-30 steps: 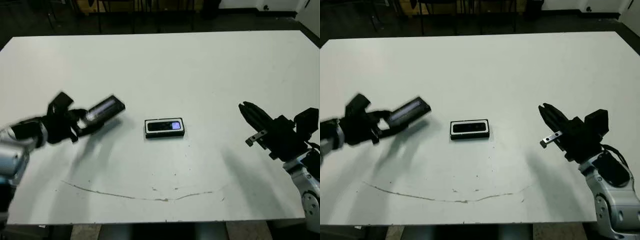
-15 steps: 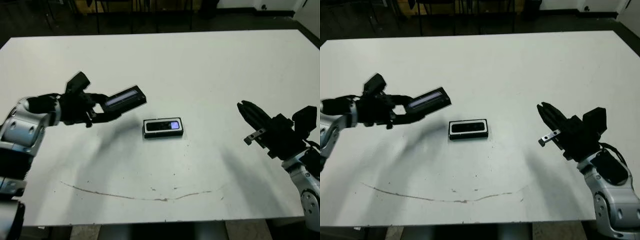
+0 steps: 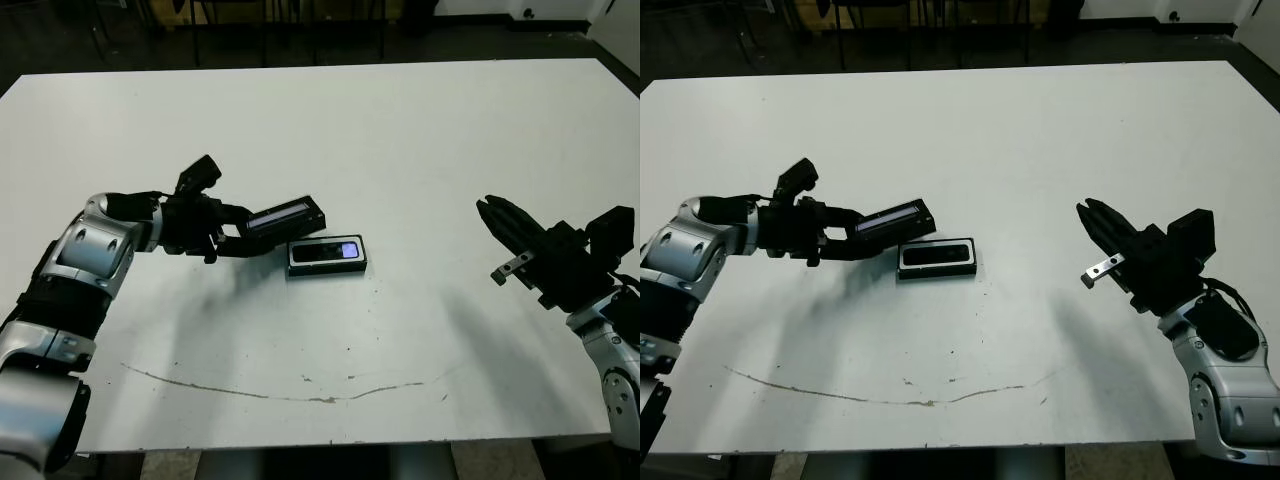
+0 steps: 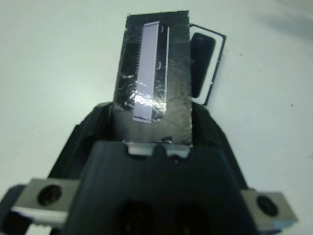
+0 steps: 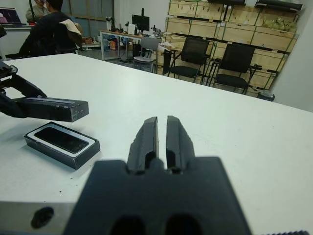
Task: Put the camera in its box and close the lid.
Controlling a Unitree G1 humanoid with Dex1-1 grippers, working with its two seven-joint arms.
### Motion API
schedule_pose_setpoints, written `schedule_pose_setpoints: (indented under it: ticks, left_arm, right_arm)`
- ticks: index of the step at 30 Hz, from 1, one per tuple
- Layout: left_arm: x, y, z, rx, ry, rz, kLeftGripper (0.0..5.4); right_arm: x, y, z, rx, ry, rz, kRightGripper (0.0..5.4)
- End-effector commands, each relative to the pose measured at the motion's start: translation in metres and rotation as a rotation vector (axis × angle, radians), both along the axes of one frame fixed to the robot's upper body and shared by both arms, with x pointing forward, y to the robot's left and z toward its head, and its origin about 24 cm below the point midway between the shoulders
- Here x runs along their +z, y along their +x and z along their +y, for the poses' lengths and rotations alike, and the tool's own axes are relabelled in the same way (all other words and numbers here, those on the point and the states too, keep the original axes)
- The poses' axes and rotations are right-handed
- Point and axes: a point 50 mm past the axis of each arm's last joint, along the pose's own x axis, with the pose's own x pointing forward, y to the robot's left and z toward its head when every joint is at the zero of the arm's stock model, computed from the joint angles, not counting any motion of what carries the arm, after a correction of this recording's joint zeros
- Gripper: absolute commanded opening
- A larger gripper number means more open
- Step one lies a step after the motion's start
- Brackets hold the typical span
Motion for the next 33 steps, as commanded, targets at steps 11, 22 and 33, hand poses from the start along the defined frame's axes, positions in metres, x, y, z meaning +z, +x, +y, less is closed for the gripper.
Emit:
schedule_pose_setpoints:
  ticks: [11, 22, 33]
  left_arm:
    - [-0.005, 0.004, -0.010, -0.101, -0.030, 0.069, 2.76]
    - [-0.016, -0.001, -0.023, -0.175, 0.008, 0.103, 2.76]
    - [-0.031, -0.005, -0.032, -0.199, 0.038, 0.149, 2.73]
  right_arm:
    - [-0.003, 0.001, -0.004, -0.016, -0.028, 0.025, 0.00]
    - [-0.004, 0.001, -0.005, -0.025, -0.032, 0.009, 0.00]
    - [-0.002, 0.000, -0.005, -0.028, -0.038, 0.016, 0.00]
